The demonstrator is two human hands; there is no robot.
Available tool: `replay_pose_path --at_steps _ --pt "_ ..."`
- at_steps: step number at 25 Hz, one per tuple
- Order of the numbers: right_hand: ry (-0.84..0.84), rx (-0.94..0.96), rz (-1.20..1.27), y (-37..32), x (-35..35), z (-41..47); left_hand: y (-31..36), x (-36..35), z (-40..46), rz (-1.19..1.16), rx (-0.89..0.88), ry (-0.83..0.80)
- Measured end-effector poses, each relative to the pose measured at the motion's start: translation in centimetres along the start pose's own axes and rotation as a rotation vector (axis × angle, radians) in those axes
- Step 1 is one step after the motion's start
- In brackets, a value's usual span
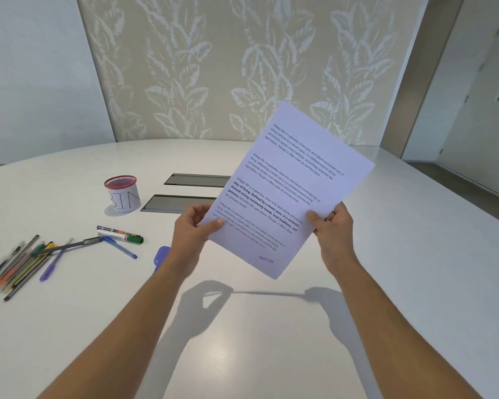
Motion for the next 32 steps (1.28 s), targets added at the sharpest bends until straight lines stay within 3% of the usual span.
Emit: replay_pose_path --at_steps 4,9,16,22,28,32 --pt "-0.074 0.106 -0.111 -2.6 -1.3 0.8 3.8 0.0 1.5 0.262 -0.135 -0.103" --pt "-0.148 0.154 -0.179 -4.9 -3.7 1.1 7.6 -1.1 2.9 0.247 -0.218 -0.143" --pt "-0.138 0.222 -0.235 -4.9 -5.9 0.7 7.7 -1.3 2.8 0.265 -0.297 -0.021" --pt "-0.173 0.103 -0.277 0.5 -5.7 -1.7 2.4 -0.7 0.2 0.292 -0.225 0.024" --pt "-0.147 0.158 -0.199 -0.8 -6.7 -0.6 4.4 -0.6 1.8 0.257 -0.31 0.013" --pt "-0.125 0.083 -0.299 2.9 -5.9 -2.1 1.2 -0.1 0.4 0.305 -0.165 0.044"
Point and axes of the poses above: each hand's wrist, its own z-axis towards the middle knuckle, its own x-axis out of the back of the hand, y = z × x, the point moved 1 cm from there along z, towards the middle knuckle, and after that the axes turned 3 degrees about z, right-handed, at the moved point
